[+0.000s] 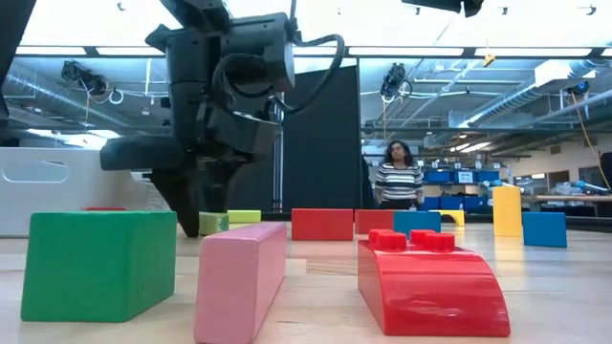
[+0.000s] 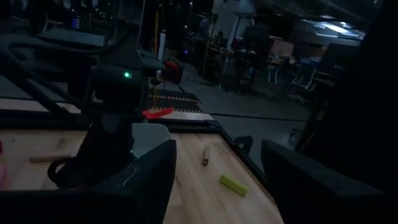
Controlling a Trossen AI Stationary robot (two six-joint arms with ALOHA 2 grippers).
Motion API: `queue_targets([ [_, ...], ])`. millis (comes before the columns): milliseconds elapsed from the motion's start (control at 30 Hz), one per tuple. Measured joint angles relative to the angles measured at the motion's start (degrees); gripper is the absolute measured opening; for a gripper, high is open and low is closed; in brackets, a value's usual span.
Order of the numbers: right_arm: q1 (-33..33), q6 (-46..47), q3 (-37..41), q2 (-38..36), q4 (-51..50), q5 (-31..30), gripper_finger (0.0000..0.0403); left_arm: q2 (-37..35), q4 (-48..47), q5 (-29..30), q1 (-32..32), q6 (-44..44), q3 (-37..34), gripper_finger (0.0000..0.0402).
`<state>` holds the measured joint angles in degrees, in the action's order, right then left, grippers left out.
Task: Sort blocks by size
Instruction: Put the bottom light green block into the black bin
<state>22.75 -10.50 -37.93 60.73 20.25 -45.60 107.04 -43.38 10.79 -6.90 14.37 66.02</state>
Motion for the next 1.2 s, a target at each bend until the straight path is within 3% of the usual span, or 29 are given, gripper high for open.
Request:
queue_targets([
  [200,0.08,-0.35,0.0,-0.02,0.78,0.0,0.0245,-0.43,2.29,1.09,0.06,-2.75,-0.26,0.0057],
  [500,3.93,-3.8,-1.54,-0.99,1.62,-2.52,0.0241,-2.79,8.41,5.94,-0.23,-5.93,0.75,0.0063],
  [733,12.05,-10.56,-3.96,-2.55,3.3,-10.07,0.0241,-5.82,37.49,-2.23,-1.09,-8.95,0.9,0.0063],
  [967,15.97,-15.16,-3.98,-2.56,6.67,-14.92,0.0241,2.7,67.08,-11.79,-1.87,-18.32,1.52,0.0063],
  [1067,16.23,-15.76,-3.98,-2.56,7.42,-14.97,0.0239,7.44,73.33,-13.73,-2.61,-22.11,5.47,0.0063],
  [1200,16.25,-16.15,-3.98,-2.56,7.49,-14.95,0.0238,14.15,73.63,-17.15,-4.05,-22.61,13.35,0.0063],
])
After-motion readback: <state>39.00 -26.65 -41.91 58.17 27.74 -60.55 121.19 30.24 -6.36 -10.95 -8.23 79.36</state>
